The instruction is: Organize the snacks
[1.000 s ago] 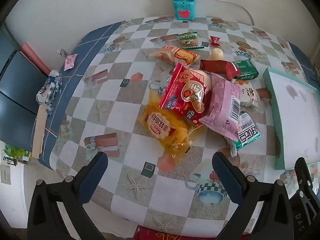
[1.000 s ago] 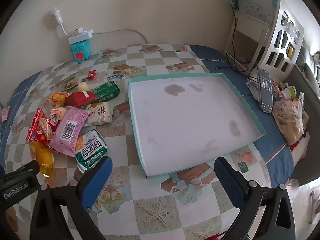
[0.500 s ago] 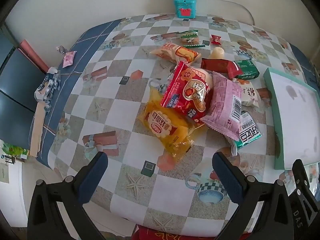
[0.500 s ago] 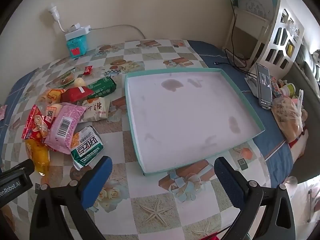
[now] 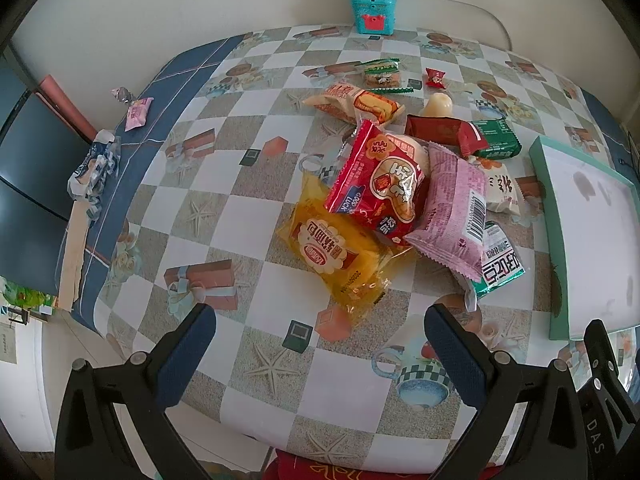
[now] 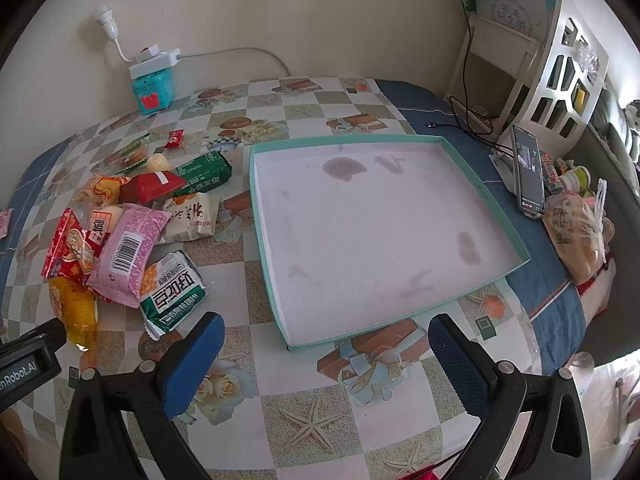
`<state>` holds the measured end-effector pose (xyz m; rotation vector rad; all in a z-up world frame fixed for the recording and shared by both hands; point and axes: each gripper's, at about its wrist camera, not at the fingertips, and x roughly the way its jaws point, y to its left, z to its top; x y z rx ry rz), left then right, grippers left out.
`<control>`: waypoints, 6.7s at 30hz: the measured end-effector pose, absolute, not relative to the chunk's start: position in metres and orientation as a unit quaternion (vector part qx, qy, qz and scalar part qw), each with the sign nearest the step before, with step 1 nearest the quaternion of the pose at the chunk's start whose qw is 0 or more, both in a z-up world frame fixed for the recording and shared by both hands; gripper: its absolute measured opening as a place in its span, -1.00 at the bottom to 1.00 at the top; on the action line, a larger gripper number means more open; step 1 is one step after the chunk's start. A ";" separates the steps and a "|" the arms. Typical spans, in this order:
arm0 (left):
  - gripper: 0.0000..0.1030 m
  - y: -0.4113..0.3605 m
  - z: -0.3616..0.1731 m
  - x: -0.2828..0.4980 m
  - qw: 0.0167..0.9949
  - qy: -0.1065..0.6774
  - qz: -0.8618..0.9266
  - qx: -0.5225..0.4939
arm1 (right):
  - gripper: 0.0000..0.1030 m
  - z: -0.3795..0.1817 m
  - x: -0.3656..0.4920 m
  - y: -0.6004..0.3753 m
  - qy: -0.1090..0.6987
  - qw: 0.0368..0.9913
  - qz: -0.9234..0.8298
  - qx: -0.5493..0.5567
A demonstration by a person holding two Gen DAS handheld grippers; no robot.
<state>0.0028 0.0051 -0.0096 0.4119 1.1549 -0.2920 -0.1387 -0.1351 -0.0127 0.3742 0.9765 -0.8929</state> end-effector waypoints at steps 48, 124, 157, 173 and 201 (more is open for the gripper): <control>1.00 0.011 -0.009 0.007 0.806 0.546 -0.137 0.182 | 1.00 -0.017 -0.137 -0.134 0.459 0.768 -0.412 0.169; -0.14 0.040 -0.088 0.104 0.734 0.661 -0.155 0.002 | -0.11 -0.040 0.004 -0.116 0.453 0.825 -0.213 0.263; -0.14 -0.080 0.022 0.095 0.804 0.571 -0.153 0.060 | -0.12 0.005 -0.065 -0.243 0.358 0.786 -0.348 0.364; -0.14 -0.197 0.014 0.029 0.788 0.549 -0.254 0.114 | -0.12 -0.015 -0.162 -0.339 0.349 0.687 -0.511 0.381; 0.71 -0.239 0.009 0.030 0.808 0.499 -0.284 0.130 | 0.61 -0.035 -0.151 -0.374 0.360 0.686 -0.512 0.372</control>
